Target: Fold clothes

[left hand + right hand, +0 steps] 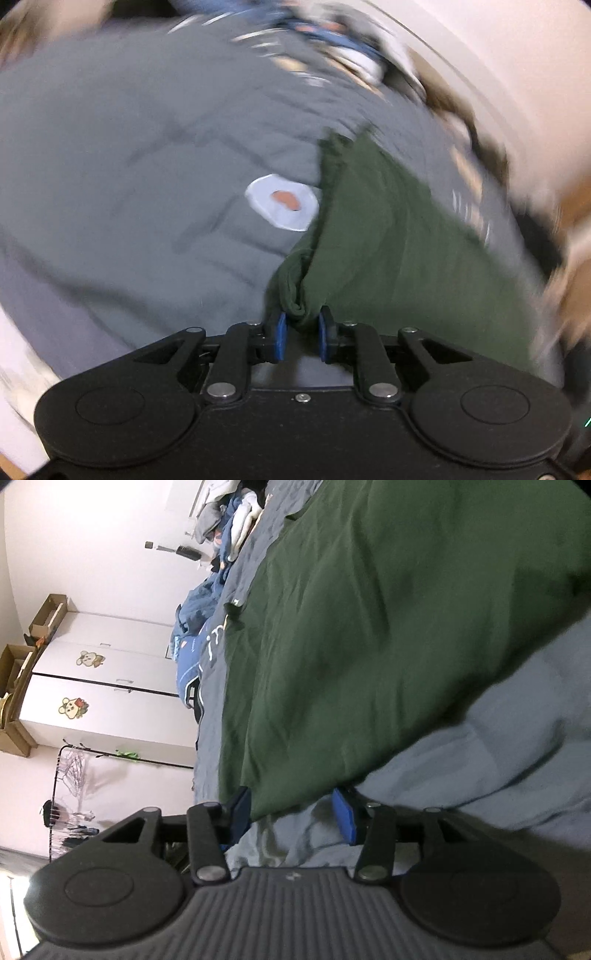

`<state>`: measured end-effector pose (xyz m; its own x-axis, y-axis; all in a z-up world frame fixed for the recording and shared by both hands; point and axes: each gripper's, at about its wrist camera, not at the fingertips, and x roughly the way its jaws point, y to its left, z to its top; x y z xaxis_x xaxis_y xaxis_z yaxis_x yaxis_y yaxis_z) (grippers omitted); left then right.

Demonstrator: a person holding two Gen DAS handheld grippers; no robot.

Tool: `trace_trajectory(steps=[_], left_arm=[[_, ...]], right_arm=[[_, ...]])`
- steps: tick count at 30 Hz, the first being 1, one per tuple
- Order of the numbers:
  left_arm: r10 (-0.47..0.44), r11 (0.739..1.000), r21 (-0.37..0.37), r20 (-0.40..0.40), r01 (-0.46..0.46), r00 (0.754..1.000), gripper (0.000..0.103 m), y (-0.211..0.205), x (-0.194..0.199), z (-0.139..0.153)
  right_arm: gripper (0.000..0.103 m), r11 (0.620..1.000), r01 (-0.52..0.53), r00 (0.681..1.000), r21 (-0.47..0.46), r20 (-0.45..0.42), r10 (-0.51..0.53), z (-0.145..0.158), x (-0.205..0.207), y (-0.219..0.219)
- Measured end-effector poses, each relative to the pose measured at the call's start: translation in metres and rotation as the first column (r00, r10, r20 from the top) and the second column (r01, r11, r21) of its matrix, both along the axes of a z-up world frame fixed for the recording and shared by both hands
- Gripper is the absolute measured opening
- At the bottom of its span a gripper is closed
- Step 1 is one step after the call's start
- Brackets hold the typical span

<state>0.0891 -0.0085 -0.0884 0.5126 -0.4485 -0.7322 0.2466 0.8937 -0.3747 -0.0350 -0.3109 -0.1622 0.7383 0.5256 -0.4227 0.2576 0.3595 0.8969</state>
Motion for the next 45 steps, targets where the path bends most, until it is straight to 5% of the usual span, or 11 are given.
trace_trajectory(steps=[3,5,10,15,20,24,26,30,36,40,45], left_arm=[[-0.096,0.985,0.151,0.054,0.087,0.994,0.022,-0.008,-0.008,0.008],[-0.090,0.968,0.241,0.096,0.064,0.991,0.022,-0.006,-0.013,0.010],[-0.080,0.974,0.220,0.090,0.058,0.993,0.020,0.013,-0.011,0.012],[-0.240,0.935,0.309,0.185,0.176,0.953,0.034,-0.010,-0.030,0.016],[-0.391,0.828,0.523,0.280,0.203,0.877,0.040,-0.043,-0.047,0.001],[-0.589,0.642,0.738,0.301,0.208,0.750,0.040,-0.064,-0.064,-0.021],[-0.642,0.595,0.774,0.297,0.216,0.707,0.040,-0.068,-0.068,-0.025],[-0.663,0.583,0.778,0.289,0.235,0.690,0.035,-0.066,-0.062,-0.029],[-0.753,0.532,0.782,0.260,0.326,0.604,0.017,-0.056,-0.057,-0.030],[-0.743,0.561,0.736,0.246,0.379,0.622,0.009,-0.043,-0.049,-0.026],[-0.655,0.682,0.653,0.344,0.330,0.673,0.005,-0.030,-0.037,-0.008]], right_arm=[[0.048,1.000,0.020,1.000,-0.021,0.001,-0.020,-0.001,-0.001,-0.004],[0.048,0.999,0.036,0.999,-0.019,-0.006,-0.036,-0.004,-0.002,-0.007],[0.048,0.999,0.032,0.999,-0.020,-0.006,-0.032,-0.001,-0.001,-0.004],[0.048,0.999,-0.020,1.000,-0.033,0.007,0.020,0.006,-0.001,0.006],[0.048,0.998,-0.029,1.000,-0.047,0.001,0.030,0.007,0.000,0.004],[0.048,0.999,-0.025,1.000,-0.043,-0.002,0.025,0.007,0.002,0.000],[0.048,0.999,-0.028,1.000,-0.041,-0.006,0.028,0.006,0.002,0.000],[0.048,0.999,-0.033,0.999,-0.033,-0.010,0.032,0.005,0.001,0.001],[0.048,0.999,-0.034,0.999,-0.034,-0.015,0.034,0.007,0.000,0.000],[0.048,0.998,-0.033,0.999,-0.052,-0.023,0.032,0.007,0.004,0.000],[0.048,0.998,-0.013,1.000,-0.057,-0.022,0.012,0.008,0.008,-0.001]])
